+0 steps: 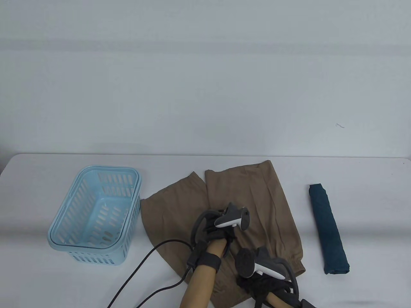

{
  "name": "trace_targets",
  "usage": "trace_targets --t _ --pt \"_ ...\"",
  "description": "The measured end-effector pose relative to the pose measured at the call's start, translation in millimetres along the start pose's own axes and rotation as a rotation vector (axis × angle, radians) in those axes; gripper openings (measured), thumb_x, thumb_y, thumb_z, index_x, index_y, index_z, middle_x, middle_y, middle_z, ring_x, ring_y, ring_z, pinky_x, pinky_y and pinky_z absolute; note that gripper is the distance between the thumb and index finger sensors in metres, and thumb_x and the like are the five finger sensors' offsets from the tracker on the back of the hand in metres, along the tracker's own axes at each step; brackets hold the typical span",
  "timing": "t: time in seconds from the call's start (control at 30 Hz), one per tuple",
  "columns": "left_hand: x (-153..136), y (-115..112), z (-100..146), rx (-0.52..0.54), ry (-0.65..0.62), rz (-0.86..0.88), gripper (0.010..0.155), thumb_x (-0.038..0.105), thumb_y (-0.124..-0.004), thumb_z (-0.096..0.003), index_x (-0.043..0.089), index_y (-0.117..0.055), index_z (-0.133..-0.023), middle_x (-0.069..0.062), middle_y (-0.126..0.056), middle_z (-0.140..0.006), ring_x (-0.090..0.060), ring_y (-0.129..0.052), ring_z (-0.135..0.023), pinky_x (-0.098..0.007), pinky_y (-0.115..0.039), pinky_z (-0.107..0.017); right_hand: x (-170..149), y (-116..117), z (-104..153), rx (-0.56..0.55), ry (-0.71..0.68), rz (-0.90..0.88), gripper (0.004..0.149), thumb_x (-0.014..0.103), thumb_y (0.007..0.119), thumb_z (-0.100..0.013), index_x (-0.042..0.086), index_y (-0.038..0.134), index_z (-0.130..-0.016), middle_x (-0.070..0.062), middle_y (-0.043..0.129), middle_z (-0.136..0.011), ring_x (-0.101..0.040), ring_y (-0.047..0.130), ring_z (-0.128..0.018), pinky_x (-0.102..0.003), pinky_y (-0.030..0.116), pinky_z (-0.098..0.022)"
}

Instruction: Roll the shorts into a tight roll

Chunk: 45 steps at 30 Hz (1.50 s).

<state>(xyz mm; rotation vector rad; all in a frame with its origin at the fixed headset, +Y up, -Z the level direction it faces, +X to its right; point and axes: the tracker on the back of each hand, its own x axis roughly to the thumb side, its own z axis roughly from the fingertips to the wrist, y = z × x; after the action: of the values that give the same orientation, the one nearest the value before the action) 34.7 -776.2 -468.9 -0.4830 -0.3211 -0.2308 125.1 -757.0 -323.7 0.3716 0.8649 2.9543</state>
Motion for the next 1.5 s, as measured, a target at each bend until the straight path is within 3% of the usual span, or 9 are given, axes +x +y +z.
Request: trace_targets --t 0.23,0.4,0.87,1.23,1.5 --pt "2.8 -0.3 2.0 0.023 0.005 -0.027 0.058 0.031 -0.058 -0.0558 0.016 -0.034 -0.107 -0.017 -0.014 -0.113 -0.05 -0.025 -0.104 -0.07 -0.024 -0.071 -0.5 -1.7 1.6 -0.002 0.06 0.035 0.054 0.038 0.058 -0.055 0.008 0.061 -0.1 -0.018 0.054 -0.107 -0.047 0.05 -0.1 -0.071 0.035 -0.07" --pt "4.4 -0.2 1.2 0.022 0.001 -0.02 0.058 0.032 -0.058 -0.056 0.012 -0.036 -0.106 -0.016 -0.019 -0.114 -0.05 -0.025 -0.105 -0.071 -0.023 -0.07 -7.3 -3.3 1.2 0.014 0.121 0.068 0.054 0.038 0.057 -0.055 0.006 0.061 -0.099 -0.019 0.051 -0.109 -0.048 0.048 -0.101 -0.072 0.033 -0.07" --pt "-0.7 0.4 2.7 0.018 0.002 0.019 0.057 0.035 -0.058 -0.0563 0.011 -0.042 -0.105 -0.023 -0.042 -0.111 -0.048 -0.054 -0.101 -0.071 -0.034 -0.07 -39.9 -9.0 -10.8 0.026 0.243 -0.001 0.059 0.038 0.057 -0.055 -0.002 0.055 -0.099 -0.022 0.039 -0.111 -0.051 0.034 -0.102 -0.072 0.027 -0.07" --pt "-1.3 0.5 4.7 -0.004 0.064 0.02 0.057 0.036 -0.058 -0.0568 0.013 -0.042 -0.106 -0.024 -0.046 -0.11 -0.046 -0.061 -0.097 -0.074 -0.03 -0.068 -62.4 -18.0 -25.1 0.013 0.32 -0.078 0.06 0.038 0.057 -0.055 -0.003 0.051 -0.1 -0.021 0.031 -0.113 -0.05 0.025 -0.104 -0.071 0.027 -0.07" --pt "-3.6 7.5 2.9 0.01 0.095 0.013 0.055 0.038 -0.059 -0.0565 0.012 -0.051 -0.104 -0.023 -0.058 -0.107 -0.043 -0.072 -0.092 -0.074 -0.038 -0.068 -77.8 -30.8 -43.5 0.03 0.355 -0.162 0.059 0.034 0.057 -0.056 -0.005 0.051 -0.099 -0.023 0.026 -0.113 -0.05 0.023 -0.104 -0.071 0.029 -0.071"
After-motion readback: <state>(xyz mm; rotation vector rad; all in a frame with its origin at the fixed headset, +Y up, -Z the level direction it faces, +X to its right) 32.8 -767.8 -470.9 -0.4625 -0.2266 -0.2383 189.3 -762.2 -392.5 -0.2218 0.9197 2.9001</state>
